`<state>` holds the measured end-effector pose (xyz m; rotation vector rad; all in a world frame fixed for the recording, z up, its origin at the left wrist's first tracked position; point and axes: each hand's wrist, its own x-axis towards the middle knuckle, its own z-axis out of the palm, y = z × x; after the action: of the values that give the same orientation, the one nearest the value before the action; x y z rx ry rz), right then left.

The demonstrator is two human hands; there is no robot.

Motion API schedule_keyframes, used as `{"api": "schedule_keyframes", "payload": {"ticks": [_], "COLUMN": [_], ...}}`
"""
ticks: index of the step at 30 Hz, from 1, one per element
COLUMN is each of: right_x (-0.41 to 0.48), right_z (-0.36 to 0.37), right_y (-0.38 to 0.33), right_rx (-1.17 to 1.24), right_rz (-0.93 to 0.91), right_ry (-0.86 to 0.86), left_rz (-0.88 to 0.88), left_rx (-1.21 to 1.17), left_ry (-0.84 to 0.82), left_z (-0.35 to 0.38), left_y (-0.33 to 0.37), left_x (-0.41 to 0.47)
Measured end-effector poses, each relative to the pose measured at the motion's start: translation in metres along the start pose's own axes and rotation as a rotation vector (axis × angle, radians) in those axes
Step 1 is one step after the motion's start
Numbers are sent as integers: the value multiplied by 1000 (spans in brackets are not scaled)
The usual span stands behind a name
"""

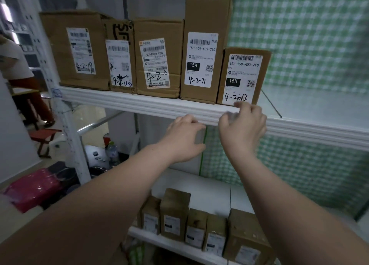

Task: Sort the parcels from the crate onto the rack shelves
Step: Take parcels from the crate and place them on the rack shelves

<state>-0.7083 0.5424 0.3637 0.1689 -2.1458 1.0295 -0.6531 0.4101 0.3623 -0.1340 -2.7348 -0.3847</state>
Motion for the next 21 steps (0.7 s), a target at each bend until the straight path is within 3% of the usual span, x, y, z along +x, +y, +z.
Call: {"api": "schedule_keyframes", "payload": {"ticks": [6, 11, 21], "right_x": [-104, -243, -532], "right_z": [6, 25, 46], "right_y": [-32, -81, -206], "right_rx": [122, 151, 158], "right_rz": [59, 145, 128], "right_ry": [-559, -872, -1462], "left_rz": [-127, -333, -928], "left_rx": [-46, -39, -138], "left_ry": [-149, -256, -202], "left_z": [-19, -49, -99], "left_y": [-44, -111, -229], "left_x": [-114, -265, -591]}}
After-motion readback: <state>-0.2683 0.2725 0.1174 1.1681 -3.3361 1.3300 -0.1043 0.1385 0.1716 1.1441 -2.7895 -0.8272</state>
